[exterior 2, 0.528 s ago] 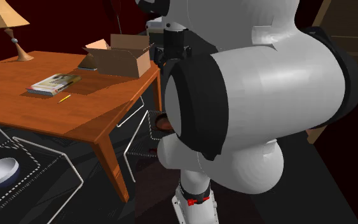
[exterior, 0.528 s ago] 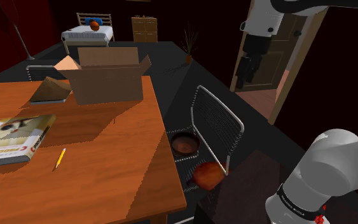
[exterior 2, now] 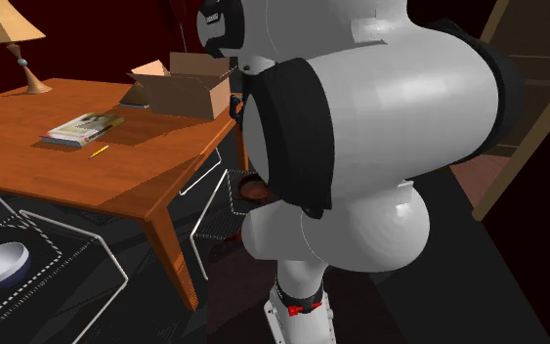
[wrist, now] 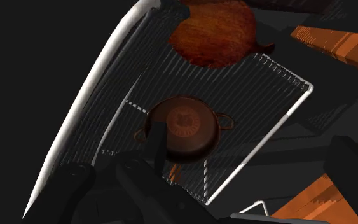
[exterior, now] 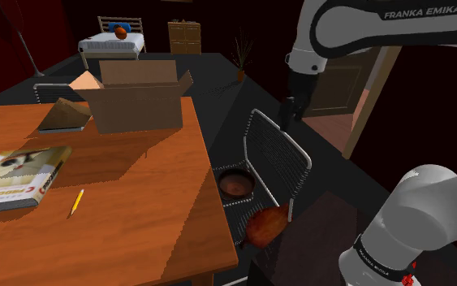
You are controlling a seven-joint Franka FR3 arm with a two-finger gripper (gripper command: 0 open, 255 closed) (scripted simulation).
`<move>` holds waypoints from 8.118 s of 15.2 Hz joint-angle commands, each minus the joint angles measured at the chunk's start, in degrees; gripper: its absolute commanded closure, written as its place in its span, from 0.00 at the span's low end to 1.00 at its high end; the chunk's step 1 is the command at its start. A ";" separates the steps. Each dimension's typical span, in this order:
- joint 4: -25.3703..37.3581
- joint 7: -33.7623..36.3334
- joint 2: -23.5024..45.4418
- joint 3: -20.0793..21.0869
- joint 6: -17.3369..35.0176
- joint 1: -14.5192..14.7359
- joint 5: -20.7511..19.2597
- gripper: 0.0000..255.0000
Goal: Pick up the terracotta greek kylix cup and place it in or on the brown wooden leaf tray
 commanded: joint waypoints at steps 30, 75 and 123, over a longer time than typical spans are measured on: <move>12.85 33.98 63.33 6.89 47.75 2.02 -26.93 0.00; 19.30 33.49 67.74 2.92 45.91 5.86 -26.04 1.00; -17.13 62.61 54.27 0.87 66.38 11.49 -48.08 1.00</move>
